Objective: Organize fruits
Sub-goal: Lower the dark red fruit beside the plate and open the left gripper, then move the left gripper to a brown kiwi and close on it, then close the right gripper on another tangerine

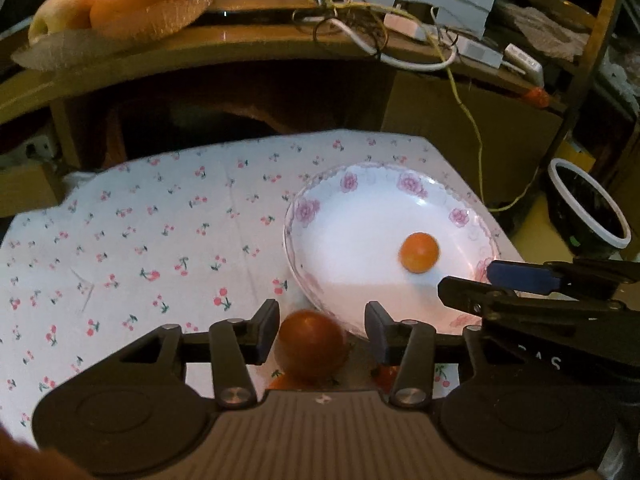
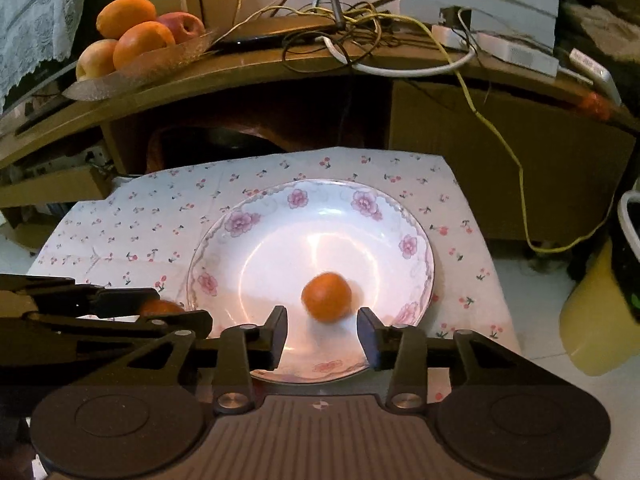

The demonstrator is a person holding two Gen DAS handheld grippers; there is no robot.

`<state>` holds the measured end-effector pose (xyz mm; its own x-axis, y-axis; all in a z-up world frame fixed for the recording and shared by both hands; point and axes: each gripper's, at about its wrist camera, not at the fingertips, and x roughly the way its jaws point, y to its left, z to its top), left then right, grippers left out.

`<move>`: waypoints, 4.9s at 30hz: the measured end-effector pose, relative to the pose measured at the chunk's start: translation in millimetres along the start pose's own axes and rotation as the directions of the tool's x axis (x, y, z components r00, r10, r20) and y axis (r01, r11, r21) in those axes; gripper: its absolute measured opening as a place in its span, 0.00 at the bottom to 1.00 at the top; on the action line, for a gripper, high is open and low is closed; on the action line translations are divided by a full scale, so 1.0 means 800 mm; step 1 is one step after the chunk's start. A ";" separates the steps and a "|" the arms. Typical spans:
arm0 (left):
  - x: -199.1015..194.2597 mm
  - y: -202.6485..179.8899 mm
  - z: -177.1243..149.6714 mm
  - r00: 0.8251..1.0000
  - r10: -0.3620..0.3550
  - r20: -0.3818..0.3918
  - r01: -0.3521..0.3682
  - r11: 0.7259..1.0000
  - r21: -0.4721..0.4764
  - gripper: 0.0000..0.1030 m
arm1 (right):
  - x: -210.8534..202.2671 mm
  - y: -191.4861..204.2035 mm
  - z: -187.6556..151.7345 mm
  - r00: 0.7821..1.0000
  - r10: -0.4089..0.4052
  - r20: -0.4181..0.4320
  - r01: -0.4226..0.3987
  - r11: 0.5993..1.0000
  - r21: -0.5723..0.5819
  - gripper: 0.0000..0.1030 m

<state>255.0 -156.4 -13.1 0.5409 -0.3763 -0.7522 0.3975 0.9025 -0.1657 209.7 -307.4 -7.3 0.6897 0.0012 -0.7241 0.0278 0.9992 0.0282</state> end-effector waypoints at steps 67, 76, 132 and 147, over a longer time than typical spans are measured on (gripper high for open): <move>-0.115 0.059 -0.141 0.998 0.066 0.005 -0.065 0.966 0.251 0.54 | -0.072 0.058 -0.082 0.988 0.142 -0.054 -0.149 0.972 -0.181 0.55; -0.089 0.077 -0.146 0.995 0.088 -0.036 -0.077 0.967 0.244 0.50 | -0.068 0.076 -0.085 0.979 0.187 -0.076 -0.199 0.958 -0.208 0.55; -0.089 0.058 -0.153 0.995 -0.072 -0.067 0.085 0.972 0.217 0.31 | -0.031 0.070 -0.083 0.985 0.142 -0.102 -0.159 0.970 -0.184 0.28; -0.085 0.015 -0.173 0.986 -0.125 -0.111 0.154 0.936 0.316 0.32 | -0.072 0.066 -0.141 0.986 0.074 -0.152 -0.109 0.965 -0.240 0.28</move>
<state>120.3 -90.7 -52.4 0.4015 -0.4605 -0.7917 0.6899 0.7206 -0.0693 89.5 -250.2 -41.7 0.5717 0.0811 -0.8165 -0.2222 0.9732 -0.0590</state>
